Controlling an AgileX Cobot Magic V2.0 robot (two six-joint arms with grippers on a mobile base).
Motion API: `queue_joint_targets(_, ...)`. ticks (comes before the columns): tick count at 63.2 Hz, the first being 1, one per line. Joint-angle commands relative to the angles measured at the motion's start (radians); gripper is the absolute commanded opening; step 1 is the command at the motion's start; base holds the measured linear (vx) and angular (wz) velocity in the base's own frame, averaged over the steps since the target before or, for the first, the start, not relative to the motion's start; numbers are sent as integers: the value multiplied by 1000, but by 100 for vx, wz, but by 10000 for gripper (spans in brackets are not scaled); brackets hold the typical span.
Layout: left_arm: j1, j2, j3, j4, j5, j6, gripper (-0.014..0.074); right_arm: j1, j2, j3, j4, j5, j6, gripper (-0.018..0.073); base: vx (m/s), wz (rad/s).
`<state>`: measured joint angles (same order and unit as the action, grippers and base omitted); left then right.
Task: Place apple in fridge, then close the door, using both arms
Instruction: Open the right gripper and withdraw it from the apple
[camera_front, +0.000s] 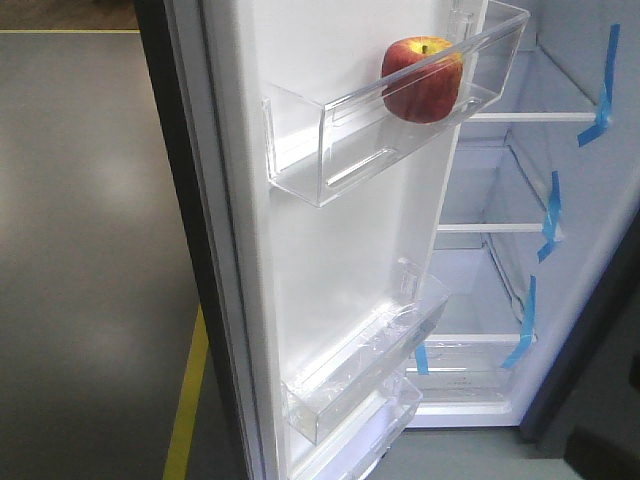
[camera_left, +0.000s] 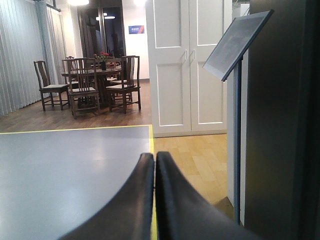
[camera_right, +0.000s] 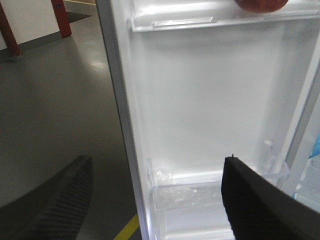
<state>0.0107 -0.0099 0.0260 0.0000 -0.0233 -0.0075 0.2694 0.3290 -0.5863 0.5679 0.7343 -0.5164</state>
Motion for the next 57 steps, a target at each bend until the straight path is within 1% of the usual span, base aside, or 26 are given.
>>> queue_joint_targets(1,1,-16,21,0,-76,-9,-6,1,-66,15,24,18,25,513,0,0)
queue_joint_targets(9,1,-16,21,0,-76,-9,-6,1,-168,57,22,100,59,513,0,0)
queue_joint_targets(21,1,-16,21,0,-76,-9,-6,1,-256,84,10,170,126,513,0,0)
queue_joint_targets(27,1,-16,21,0,-76,-9,-6,1,-272,84,-14,205,126,513,0,0)
queue_joint_targets(36,1,-16,21,0,-76,-9,-6,1,-272,84,-14,243,126,513,0,0)
queue_joint_targets(48,1,-16,21,0,-76,-9,-6,1,-272,84,24,270,125,513,0,0)
queue_joint_targets(57,1,-16,21,0,-88,-9,-6,1,-272,84,23,270,125,513,0,0)
